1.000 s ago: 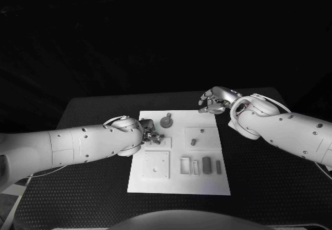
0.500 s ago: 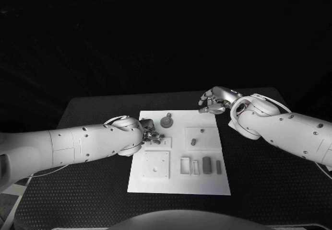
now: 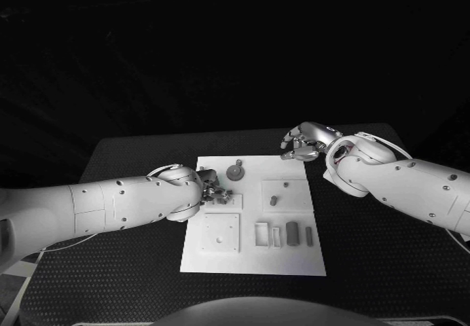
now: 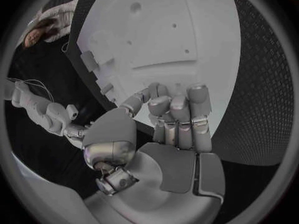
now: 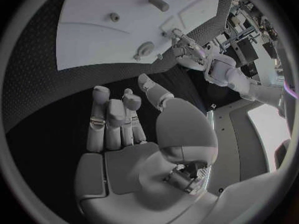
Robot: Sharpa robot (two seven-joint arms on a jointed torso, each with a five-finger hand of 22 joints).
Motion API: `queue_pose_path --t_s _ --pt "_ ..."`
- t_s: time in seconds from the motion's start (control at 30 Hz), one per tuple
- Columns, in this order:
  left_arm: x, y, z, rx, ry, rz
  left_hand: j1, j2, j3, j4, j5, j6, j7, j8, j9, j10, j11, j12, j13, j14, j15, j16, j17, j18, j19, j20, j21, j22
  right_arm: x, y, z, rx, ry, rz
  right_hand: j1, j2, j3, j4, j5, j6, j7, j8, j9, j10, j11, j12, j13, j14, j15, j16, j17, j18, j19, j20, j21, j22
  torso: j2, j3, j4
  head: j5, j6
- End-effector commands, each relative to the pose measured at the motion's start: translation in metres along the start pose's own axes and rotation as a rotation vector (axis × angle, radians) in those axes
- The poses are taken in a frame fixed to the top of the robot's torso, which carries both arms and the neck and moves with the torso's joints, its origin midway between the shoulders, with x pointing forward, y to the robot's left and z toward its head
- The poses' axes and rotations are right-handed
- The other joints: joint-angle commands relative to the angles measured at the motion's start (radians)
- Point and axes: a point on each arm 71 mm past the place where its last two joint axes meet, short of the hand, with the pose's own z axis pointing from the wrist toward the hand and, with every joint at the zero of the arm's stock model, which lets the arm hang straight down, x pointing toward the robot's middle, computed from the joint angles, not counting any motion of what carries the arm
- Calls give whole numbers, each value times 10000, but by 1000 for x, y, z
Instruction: Assemble the parts on the task board
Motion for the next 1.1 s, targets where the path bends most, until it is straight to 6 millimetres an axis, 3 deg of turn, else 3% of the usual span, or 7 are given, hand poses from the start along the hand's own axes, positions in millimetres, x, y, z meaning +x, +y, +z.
queue_pose_path --t_s 0.03,0.53,0.6,0.77,0.8,0.97,1.1 --pt "4 -3 0 99 307 67 -52 -47 -61 17 -51 1582 -625 -35 -11 -591 -516 59 -12 -199 -183 50 -19 449 50 -27 6 183 0 1 0 -64 74 -1 -30 43 37 12 16 66 98 -38 15 -34 0 -52 -11 -17 41 -65 12 172 53 -29 -64 15 1 1 -4 0 -16" --pt "3 -2 1 98 203 11 -221 -219 -126 261 -300 1586 -637 -48 -4 -598 -528 71 -30 -209 -201 66 -44 469 46 -35 -20 176 0 0 0 -66 110 -9 -31 44 39 13 17 71 97 -36 19 -35 -1 -51 -12 -19 40 -66 13 172 52 -28 -65 18 -1 -2 7 -15 -18" --pt "3 -2 1 100 191 4 -239 -252 -123 344 -852 1584 -652 -52 3 -604 -529 76 -36 -215 -212 77 -52 486 43 -46 -29 178 0 0 0 -66 115 -10 -31 45 39 13 17 71 96 -36 19 -35 -2 -51 -12 -20 40 -66 13 172 52 -27 -65 18 -3 0 5 -13 -14" --pt "2 -2 0 116 119 -40 -420 -431 -133 633 -1235 1583 -653 -66 10 -615 -537 89 -49 -229 -225 91 -72 496 31 -45 -49 180 0 0 0 -65 115 -11 -32 44 39 13 16 72 96 -36 20 -35 -2 -51 -12 -20 40 -66 14 172 52 -27 -65 19 -2 0 -6 -18 -5" --pt "2 -2 0 115 107 -47 -491 -491 -146 729 -1666 1581 -659 -69 14 -618 -540 95 -51 -233 -232 100 -76 507 24 -51 -57 181 0 0 0 -63 115 -11 -32 44 39 13 16 72 96 -36 21 -35 -2 -51 -12 -20 40 -66 14 172 52 -27 -65 19 -2 0 -6 -19 -5" --pt "1 -1 0 138 21 -99 -752 -1123 44 1486 -3366 1581 -693 -81 41 -644 -563 123 -65 -267 -278 137 -98 568 4 -71 -96 180 0 0 0 -60 115 -11 -33 43 39 13 16 72 96 -35 21 -35 -2 -50 -12 -20 39 -66 14 172 51 -27 -65 20 1 -2 -3 -22 -4" --pt "1 -1 0 169 -22 -185 -882 -1716 244 2168 -3607 1575 -681 -66 97 -651 -574 148 -53 -288 -292 178 -95 594 18 -70 -95 184 0 0 0 -50 119 -15 -34 43 39 13 16 72 96 -36 22 -35 -2 -50 -13 -21 39 -66 14 172 51 -27 -65 21 1 -5 -1 -41 -12"
